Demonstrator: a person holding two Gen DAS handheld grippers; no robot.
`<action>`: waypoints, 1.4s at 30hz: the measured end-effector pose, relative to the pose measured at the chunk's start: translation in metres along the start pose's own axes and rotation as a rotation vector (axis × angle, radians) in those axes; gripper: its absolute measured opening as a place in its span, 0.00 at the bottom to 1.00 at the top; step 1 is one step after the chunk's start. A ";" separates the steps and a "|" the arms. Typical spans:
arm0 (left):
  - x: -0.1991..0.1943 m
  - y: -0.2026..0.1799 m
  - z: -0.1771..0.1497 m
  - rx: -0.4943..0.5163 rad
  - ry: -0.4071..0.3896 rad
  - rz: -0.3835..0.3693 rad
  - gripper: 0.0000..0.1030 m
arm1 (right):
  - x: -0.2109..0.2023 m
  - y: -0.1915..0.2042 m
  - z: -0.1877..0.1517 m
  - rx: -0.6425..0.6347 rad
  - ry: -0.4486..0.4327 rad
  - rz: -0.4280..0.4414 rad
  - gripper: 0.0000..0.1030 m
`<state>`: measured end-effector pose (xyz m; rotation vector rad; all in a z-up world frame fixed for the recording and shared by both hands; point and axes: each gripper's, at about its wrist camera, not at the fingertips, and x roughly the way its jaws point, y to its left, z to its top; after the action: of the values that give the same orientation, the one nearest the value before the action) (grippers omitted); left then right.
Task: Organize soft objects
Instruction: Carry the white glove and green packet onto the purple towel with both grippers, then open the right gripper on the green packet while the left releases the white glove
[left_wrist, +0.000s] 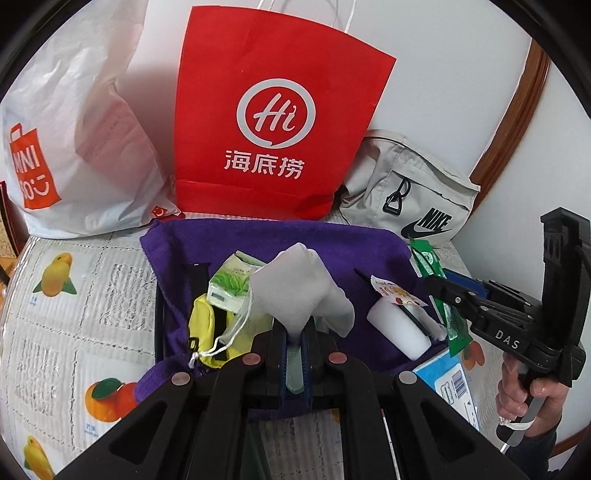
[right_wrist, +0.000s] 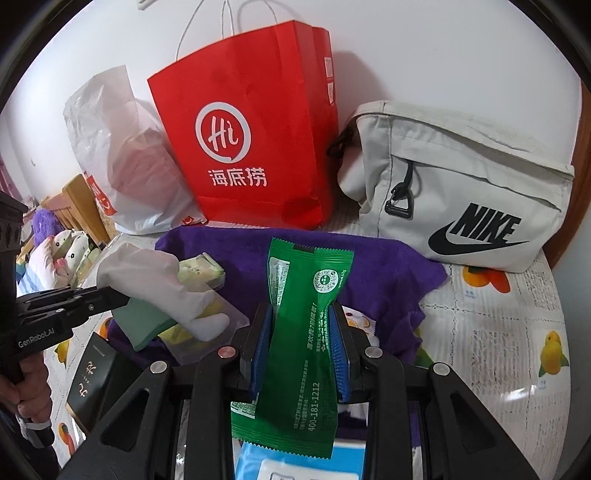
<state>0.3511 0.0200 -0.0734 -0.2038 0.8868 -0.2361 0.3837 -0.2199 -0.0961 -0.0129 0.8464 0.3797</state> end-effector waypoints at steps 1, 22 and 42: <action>0.003 0.000 0.001 0.000 0.005 0.000 0.07 | 0.002 0.000 0.001 0.000 0.005 0.001 0.30; 0.059 0.004 0.013 -0.007 0.077 0.020 0.07 | 0.068 -0.018 0.006 0.040 0.137 0.017 0.33; 0.020 0.004 0.012 0.007 0.038 0.081 0.53 | 0.027 -0.008 0.002 0.021 0.067 -0.012 0.60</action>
<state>0.3734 0.0191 -0.0821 -0.1568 0.9302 -0.1687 0.4042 -0.2180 -0.1158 -0.0113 0.9164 0.3608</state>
